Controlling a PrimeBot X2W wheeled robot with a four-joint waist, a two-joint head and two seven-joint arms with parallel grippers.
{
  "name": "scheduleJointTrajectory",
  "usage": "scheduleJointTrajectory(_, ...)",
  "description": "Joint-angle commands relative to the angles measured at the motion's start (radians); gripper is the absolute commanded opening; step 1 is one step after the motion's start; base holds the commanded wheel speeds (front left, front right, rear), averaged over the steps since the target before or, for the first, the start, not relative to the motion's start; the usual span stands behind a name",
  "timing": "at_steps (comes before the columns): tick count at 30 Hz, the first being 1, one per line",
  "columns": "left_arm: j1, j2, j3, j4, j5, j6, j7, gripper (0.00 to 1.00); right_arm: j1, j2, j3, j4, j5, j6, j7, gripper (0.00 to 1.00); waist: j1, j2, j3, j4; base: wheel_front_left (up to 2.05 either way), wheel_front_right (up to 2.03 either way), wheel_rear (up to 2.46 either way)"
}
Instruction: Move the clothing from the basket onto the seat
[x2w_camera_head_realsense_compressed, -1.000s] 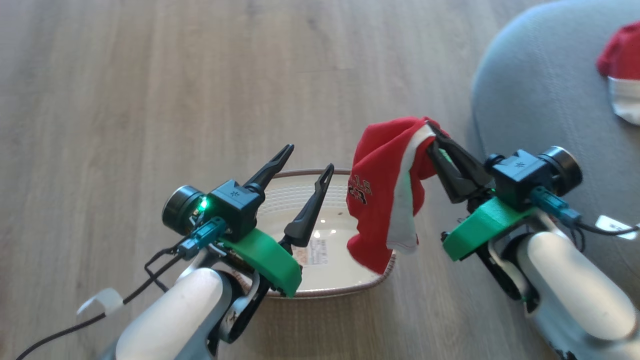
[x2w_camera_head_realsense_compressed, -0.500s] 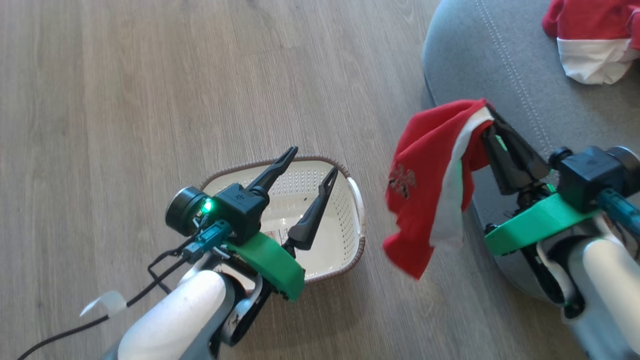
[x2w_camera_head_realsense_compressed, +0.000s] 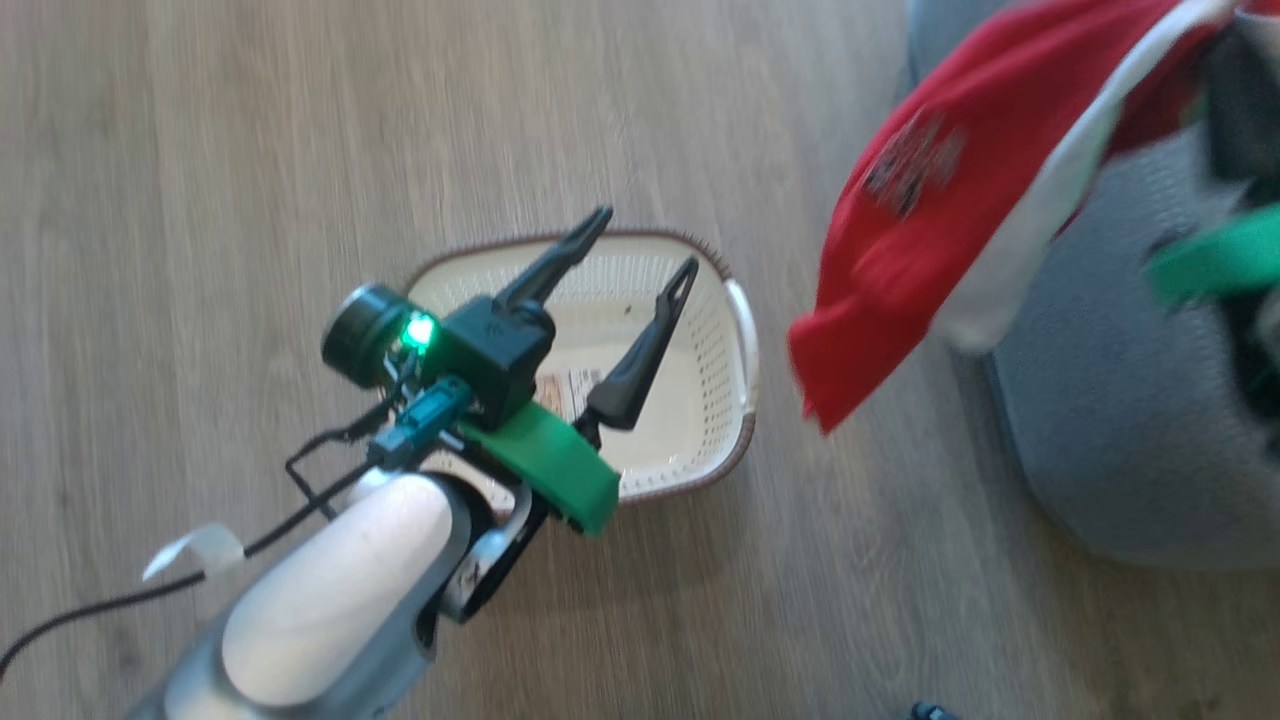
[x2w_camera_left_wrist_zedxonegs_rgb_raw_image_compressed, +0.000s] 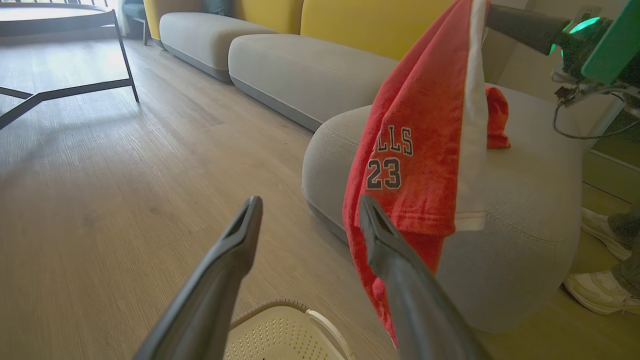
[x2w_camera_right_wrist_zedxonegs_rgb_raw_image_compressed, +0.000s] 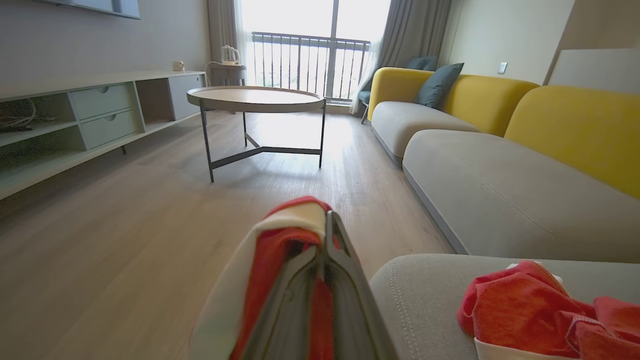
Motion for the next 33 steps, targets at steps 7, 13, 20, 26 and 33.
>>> scheduleJointTrajectory(7,-0.114,-0.001,0.047,-0.049,0.026,0.003,0.016,1.00,-0.332,-0.065,-0.230,0.171,0.068,0.007,0.058,0.00,-0.0001,0.0000,0.214,0.080,0.00,0.00,0.00)
scheduleJointTrajectory(13,-0.138,-0.032,0.048,-0.043,0.023,0.010,0.002,1.00,-0.658,-0.079,-0.440,0.393,0.066,0.007,0.091,0.00,-0.0001,0.0000,0.289,0.132,0.00,0.00,0.00)
scheduleJointTrajectory(20,-0.136,-0.045,0.041,-0.038,0.019,0.013,-0.019,1.00,-1.031,-0.176,-0.747,0.634,-0.097,0.007,0.170,0.00,-0.0001,0.0000,0.330,0.200,0.00,0.00,0.00)
scheduleJointTrajectory(26,-0.115,-0.026,0.034,-0.046,0.019,0.015,-0.017,1.00,-1.112,-0.277,-0.945,0.719,-0.277,0.007,0.195,0.00,-0.0001,0.0000,0.354,0.209,0.00,0.00,0.00)
scheduleJointTrajectory(33,-0.117,-0.004,0.029,-0.075,0.029,0.025,0.015,1.00,-1.075,-0.285,-1.096,0.770,-0.393,0.007,0.177,0.00,-0.0001,0.0000,0.405,0.173,0.00,0.00,0.00)
